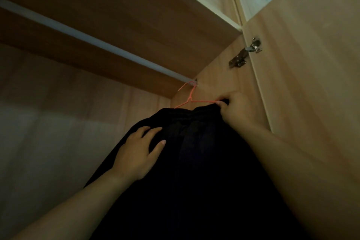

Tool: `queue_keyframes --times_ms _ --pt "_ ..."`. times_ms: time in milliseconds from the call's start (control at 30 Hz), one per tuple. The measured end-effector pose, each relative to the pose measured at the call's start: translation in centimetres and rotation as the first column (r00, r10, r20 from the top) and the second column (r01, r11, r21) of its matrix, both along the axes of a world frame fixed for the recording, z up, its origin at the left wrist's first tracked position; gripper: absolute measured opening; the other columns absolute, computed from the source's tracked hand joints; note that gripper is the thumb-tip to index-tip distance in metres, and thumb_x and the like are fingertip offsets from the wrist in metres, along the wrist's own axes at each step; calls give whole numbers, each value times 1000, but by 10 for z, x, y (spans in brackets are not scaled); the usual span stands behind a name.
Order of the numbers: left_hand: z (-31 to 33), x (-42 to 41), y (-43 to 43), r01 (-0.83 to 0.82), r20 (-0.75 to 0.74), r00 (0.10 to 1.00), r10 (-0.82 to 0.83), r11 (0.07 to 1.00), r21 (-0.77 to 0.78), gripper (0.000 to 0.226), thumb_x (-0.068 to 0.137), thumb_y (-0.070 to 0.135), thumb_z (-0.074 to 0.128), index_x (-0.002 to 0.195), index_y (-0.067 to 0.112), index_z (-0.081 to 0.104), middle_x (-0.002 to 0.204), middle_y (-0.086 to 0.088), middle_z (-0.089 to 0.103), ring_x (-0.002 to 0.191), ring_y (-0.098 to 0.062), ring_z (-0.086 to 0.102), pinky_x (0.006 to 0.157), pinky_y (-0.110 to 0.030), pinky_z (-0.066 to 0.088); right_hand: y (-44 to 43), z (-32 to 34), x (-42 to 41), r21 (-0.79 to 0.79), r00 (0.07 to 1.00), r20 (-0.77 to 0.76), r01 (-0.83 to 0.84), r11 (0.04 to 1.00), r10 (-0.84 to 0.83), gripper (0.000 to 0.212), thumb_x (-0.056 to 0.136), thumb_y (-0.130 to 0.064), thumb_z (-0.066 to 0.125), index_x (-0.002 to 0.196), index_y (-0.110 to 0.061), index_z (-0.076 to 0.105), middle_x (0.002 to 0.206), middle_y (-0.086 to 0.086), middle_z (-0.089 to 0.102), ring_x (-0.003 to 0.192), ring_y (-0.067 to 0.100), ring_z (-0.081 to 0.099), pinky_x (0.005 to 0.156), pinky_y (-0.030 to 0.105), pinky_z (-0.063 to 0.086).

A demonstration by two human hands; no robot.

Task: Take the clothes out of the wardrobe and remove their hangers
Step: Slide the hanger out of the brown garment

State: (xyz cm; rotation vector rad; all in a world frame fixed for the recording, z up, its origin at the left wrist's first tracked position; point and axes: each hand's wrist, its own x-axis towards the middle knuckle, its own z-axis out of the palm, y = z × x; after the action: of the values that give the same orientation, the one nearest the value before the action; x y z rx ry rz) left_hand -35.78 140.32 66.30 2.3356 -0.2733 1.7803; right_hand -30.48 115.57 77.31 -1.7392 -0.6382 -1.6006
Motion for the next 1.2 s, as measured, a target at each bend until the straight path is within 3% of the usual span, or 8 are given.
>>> queue_keyframes --times_ms 300,600,700,800,867,967,1067,1200 --pt "103 84 21 29 104 994 -28 1000 -8 64 85 62 23 139 32 38 143 -2 38 127 -22 41 100 -40 41 31 121 48 -1 986 16 164 987 -164 15 91 -18 56 96 -20 70 94 6 65 79 19 53 67 28 44" --pt "83 118 40 81 -20 997 -80 990 116 58 88 63 30 141 39 31 145 5 34 128 -12 38 105 -29 35 78 109 105 -131 985 9 172 976 -172 21 93 -21 54 106 -10 65 108 9 64 92 25 59 70 31 46" --pt "59 118 37 143 -45 989 -139 982 119 76 74 74 18 141 41 30 145 11 32 128 -8 36 104 -25 34 88 74 106 -124 895 211 424 897 -394 26 95 -25 48 112 -10 61 113 13 58 92 29 57 65 32 39" --pt "29 111 32 176 -46 984 -171 977 119 75 73 74 14 141 44 28 146 14 30 128 -5 34 104 -25 35 95 24 95 -100 846 338 468 878 -412 38 95 -31 46 127 -12 55 139 21 42 120 40 44 95 47 35" --pt "2 103 30 175 -65 984 -168 976 133 74 74 73 12 141 45 26 147 15 28 130 -4 31 105 -25 34 97 -21 85 -213 892 215 441 872 -398 47 98 -39 34 140 -20 39 154 12 20 140 32 18 112 49 10" --pt "-52 87 30 145 -120 985 -126 976 163 74 75 72 8 142 45 24 148 15 26 132 -6 29 107 -28 32 95 -108 72 -347 895 60 434 831 -442 56 97 -51 18 147 -27 18 157 4 5 144 24 1 114 43 -5" --pt "-116 67 34 128 -196 976 -89 972 195 76 76 71 5 143 42 25 148 11 30 134 -10 29 108 -34 32 89 -207 46 -445 878 -70 397 803 -473 67 90 -59 5 147 -27 17 157 2 8 144 22 4 112 38 -5" --pt "-220 36 37 244 -367 913 -178 960 140 78 77 74 4 143 40 27 148 8 31 136 -14 29 109 -36 30 72 -339 -3 -498 842 -290 273 823 -455 66 90 -59 15 144 -25 30 153 3 24 140 22 23 112 38 13"
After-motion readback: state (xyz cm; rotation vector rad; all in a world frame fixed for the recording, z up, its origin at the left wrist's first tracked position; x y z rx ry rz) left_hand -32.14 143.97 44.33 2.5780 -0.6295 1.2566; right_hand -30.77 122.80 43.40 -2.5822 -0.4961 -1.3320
